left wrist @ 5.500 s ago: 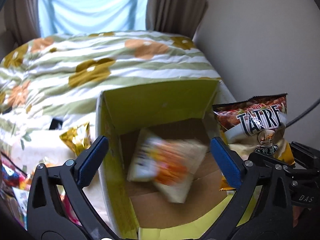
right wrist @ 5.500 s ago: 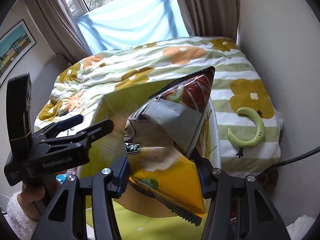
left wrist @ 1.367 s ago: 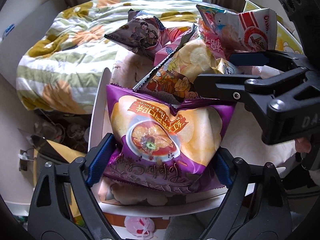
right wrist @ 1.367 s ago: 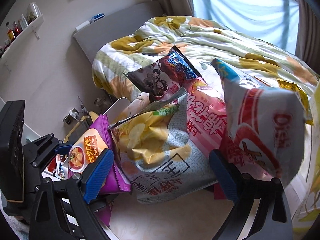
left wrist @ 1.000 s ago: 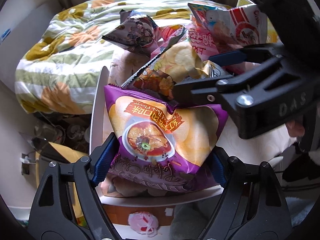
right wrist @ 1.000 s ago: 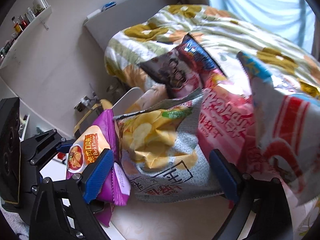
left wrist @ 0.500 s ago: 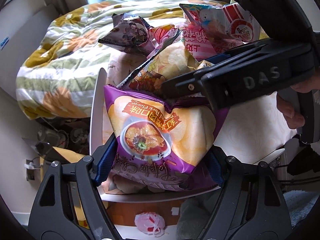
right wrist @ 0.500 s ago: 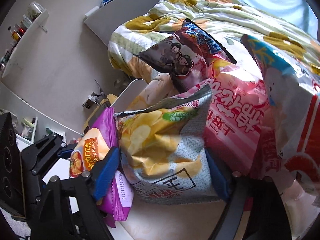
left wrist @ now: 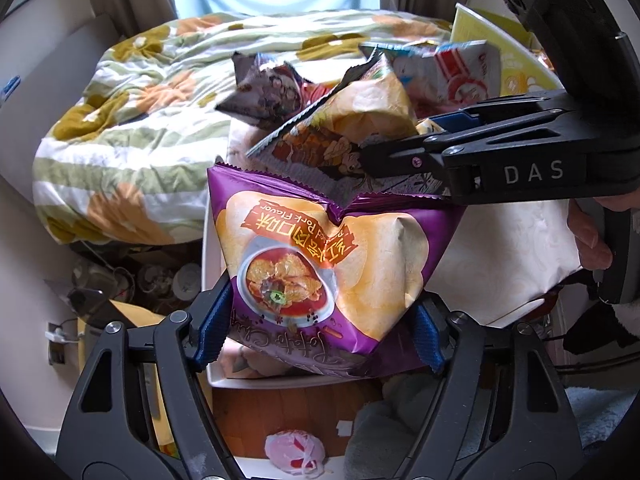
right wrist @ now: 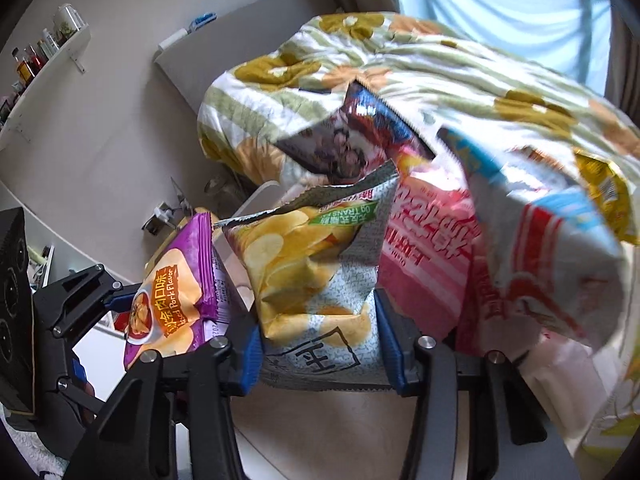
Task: Organize snacks
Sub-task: 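Carry both bags into the cardboard box and open both tools to release them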
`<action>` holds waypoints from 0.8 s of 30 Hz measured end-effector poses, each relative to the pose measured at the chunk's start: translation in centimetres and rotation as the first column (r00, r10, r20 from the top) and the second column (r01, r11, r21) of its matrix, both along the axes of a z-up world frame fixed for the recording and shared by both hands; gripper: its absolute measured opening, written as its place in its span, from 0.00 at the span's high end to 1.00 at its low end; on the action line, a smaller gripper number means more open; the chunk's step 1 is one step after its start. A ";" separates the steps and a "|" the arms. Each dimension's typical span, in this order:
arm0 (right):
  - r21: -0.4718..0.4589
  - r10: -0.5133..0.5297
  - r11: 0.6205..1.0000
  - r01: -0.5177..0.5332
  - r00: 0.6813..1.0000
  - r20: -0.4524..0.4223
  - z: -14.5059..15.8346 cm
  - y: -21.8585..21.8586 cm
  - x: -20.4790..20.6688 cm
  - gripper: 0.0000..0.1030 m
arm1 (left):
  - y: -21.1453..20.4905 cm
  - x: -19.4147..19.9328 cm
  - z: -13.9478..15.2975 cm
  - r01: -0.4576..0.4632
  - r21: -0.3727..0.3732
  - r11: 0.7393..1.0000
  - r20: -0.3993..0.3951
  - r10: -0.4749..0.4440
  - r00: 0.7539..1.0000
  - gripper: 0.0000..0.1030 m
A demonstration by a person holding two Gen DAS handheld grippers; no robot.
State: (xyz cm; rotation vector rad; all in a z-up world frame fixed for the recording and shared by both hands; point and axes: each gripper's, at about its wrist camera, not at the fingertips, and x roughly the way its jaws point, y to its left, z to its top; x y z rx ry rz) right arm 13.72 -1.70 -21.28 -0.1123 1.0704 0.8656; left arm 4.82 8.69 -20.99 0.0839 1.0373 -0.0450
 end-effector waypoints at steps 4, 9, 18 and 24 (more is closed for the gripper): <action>0.016 -0.043 0.999 0.043 0.998 0.039 2.2 -1.0 -0.7 0.56 | -0.2 -0.7 2.2 0.019 0.010 1.000 0.035 -0.020 0.999 0.29; 0.037 -0.114 0.993 0.111 0.988 0.104 5.7 -2.1 -1.6 0.56 | -0.6 -1.1 5.5 0.056 0.027 0.998 0.095 -0.058 0.994 0.29; 0.101 -0.301 0.953 0.286 0.933 0.195 12.8 -7.3 -2.1 0.56 | -3.6 0.8 11.3 0.148 0.041 0.988 0.209 -0.153 0.966 0.29; 0.114 -0.428 0.904 0.413 0.874 0.229 16.3 -13.9 -1.8 0.56 | -8.1 3.5 14.7 0.210 0.029 0.977 0.264 -0.210 0.941 0.29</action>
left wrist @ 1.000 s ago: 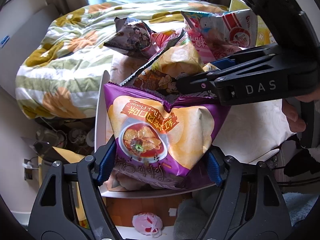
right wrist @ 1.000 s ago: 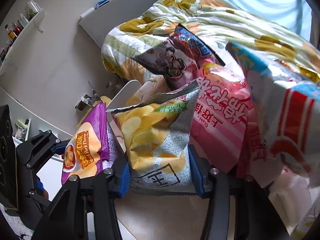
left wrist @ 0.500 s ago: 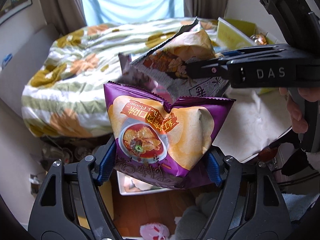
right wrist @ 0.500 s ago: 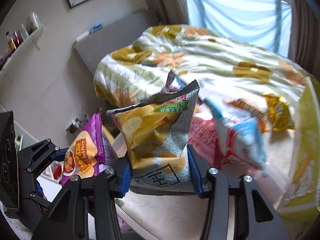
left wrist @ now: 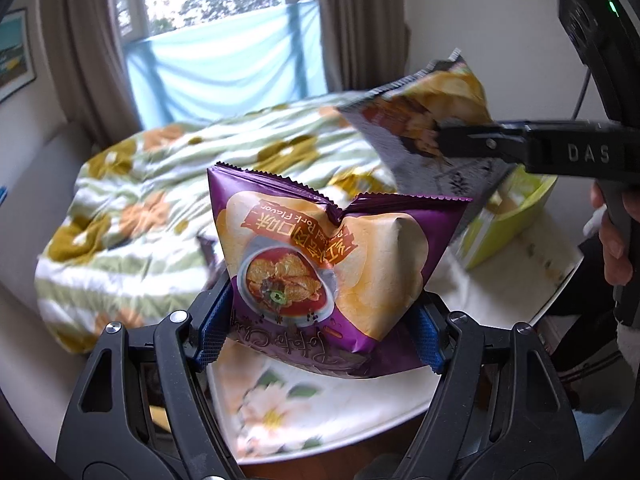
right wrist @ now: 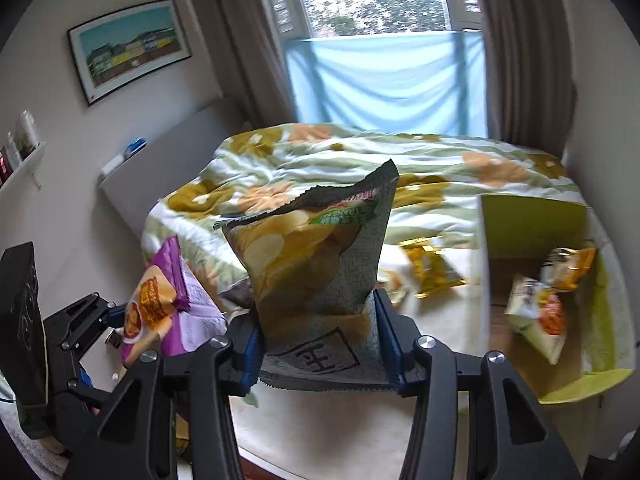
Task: Organize snacks
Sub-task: 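Carry both bags into the cardboard box and open both tools to release them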
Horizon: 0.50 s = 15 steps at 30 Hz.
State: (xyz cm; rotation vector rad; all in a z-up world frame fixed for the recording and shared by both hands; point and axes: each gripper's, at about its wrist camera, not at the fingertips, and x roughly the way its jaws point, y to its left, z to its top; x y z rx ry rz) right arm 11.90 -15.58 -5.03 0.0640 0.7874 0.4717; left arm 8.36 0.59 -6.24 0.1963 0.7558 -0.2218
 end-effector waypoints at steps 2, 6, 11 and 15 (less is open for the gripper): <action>-0.004 -0.042 0.999 0.042 0.999 0.006 0.8 -2.7 0.2 0.56 | -2.1 1.1 1.0 0.018 -0.010 1.000 0.019 -0.017 1.000 0.29; -0.017 -0.128 0.992 0.128 0.992 0.012 1.9 -8.6 0.7 0.56 | -7.2 3.4 2.6 0.051 -0.027 0.998 0.052 -0.049 0.997 0.29; -0.050 -0.216 0.975 0.216 0.976 0.016 2.4 -15.1 1.5 0.56 | -14.3 6.9 3.2 0.100 -0.063 0.993 0.048 -0.097 0.994 0.29; -0.038 -0.270 0.962 0.270 0.963 -0.006 1.9 -19.3 2.3 0.56 | -19.7 10.3 1.8 0.112 -0.110 0.988 0.001 -0.113 0.994 0.29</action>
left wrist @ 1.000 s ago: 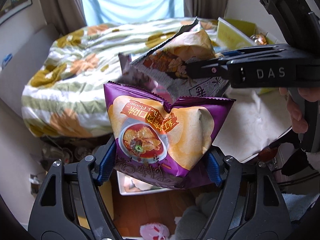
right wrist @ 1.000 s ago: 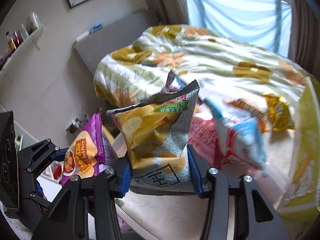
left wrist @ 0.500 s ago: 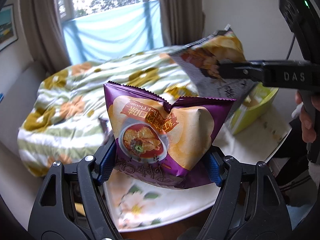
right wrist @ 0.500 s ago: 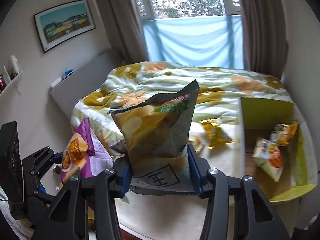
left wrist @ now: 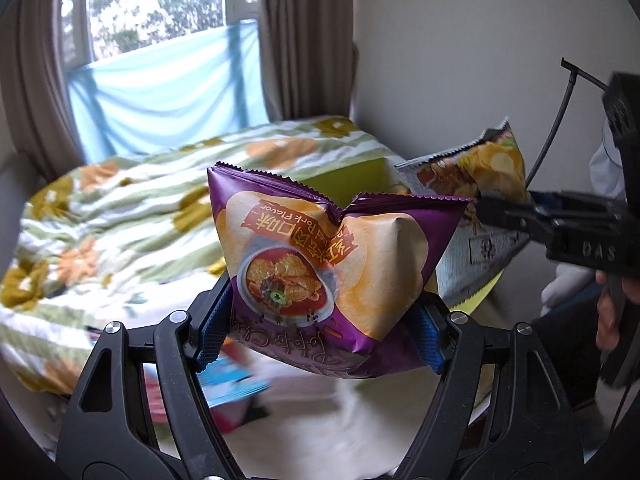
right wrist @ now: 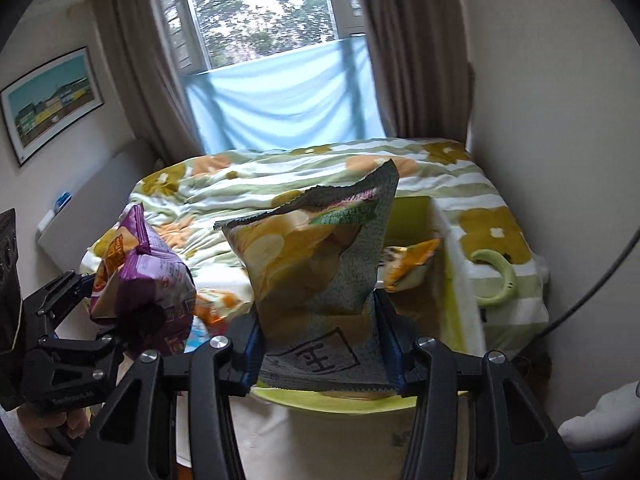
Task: Organize snacks
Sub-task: 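Carry both bags into the cardboard box and open both tools to release them, then move both open tools back toward the remaining snack bags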
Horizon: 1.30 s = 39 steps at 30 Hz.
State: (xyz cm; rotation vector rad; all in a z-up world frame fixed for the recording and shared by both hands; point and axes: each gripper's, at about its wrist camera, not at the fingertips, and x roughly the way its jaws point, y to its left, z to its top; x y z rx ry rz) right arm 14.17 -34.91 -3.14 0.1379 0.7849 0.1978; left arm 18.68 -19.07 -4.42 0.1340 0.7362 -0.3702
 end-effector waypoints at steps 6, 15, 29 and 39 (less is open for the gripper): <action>0.007 -0.034 0.999 0.035 0.999 -0.035 -1.1 -5.2 1.6 0.56 | -5.6 3.8 -3.3 -0.029 -0.018 0.999 -0.088 0.028 0.996 0.29; 0.015 -0.022 1.000 0.023 0.997 -0.080 -3.2 -8.3 2.9 0.56 | -7.1 4.3 -6.9 -0.117 -0.006 0.993 -0.165 0.115 0.980 0.01; 0.022 0.060 0.998 -0.057 0.985 -0.164 -6.4 -6.9 5.4 0.56 | -4.2 0.6 -6.8 -0.257 0.031 0.966 -0.164 0.259 0.952 0.01; 0.030 0.038 0.999 -0.034 0.988 -0.152 -7.0 -6.9 5.1 0.00 | -2.8 -1.9 -6.9 -0.305 0.038 0.952 -0.166 0.307 0.937 0.01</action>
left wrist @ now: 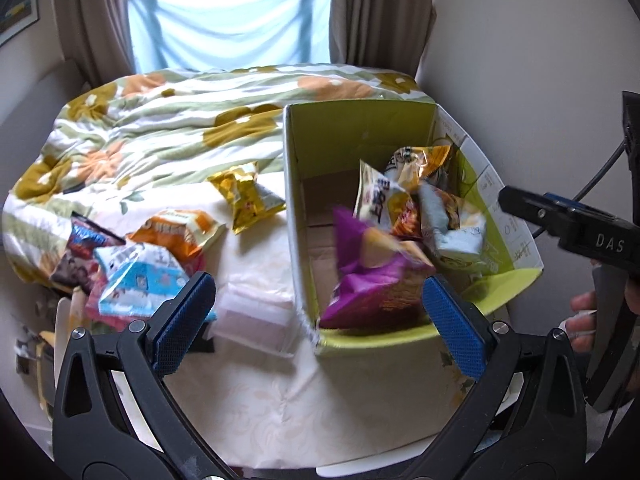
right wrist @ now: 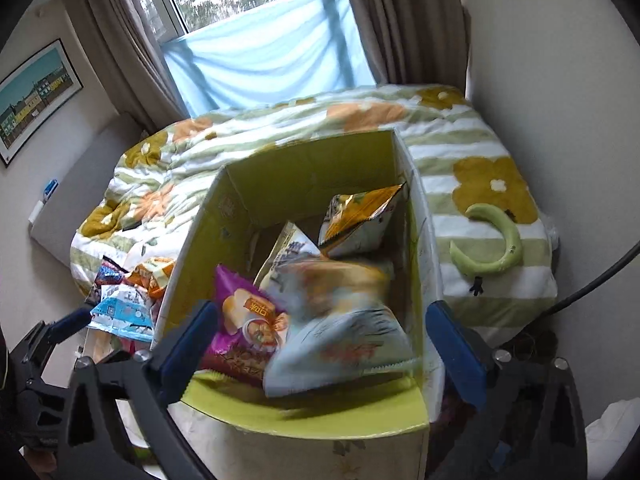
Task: Organize snacks
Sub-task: 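Move both open tools back toward the remaining snack bags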
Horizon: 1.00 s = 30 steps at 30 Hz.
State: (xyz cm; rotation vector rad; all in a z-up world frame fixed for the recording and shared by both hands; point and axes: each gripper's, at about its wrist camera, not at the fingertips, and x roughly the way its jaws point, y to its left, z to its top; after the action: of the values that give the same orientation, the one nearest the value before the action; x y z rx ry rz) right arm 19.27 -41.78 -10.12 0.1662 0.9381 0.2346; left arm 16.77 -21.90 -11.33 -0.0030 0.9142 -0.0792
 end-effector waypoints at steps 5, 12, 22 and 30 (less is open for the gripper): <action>-0.023 0.014 1.000 -0.013 0.999 0.033 0.0 0.0 -1.4 0.00 | 0.5 -1.5 -0.4 -0.006 -0.007 1.000 -0.008 0.006 1.000 0.01; -0.016 0.062 0.998 -0.062 0.998 0.022 0.5 1.2 -2.6 0.00 | 1.3 -3.1 0.4 -0.009 0.006 1.000 0.010 0.009 1.000 0.01; 0.034 0.125 0.991 -0.128 0.989 0.076 3.3 4.6 -4.4 0.00 | 6.5 -6.6 2.7 -0.099 0.019 0.995 0.058 0.098 0.993 0.01; 0.032 0.163 0.985 -0.170 0.974 0.154 5.9 11.4 -5.7 0.00 | 15.1 -8.3 4.5 -0.160 0.003 0.987 0.095 0.159 0.983 0.01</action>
State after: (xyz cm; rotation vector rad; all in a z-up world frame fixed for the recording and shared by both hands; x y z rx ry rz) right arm 13.55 -30.34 -4.21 0.1089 0.7971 0.4182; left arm 8.45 -6.85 -6.80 -0.0615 0.8164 0.0739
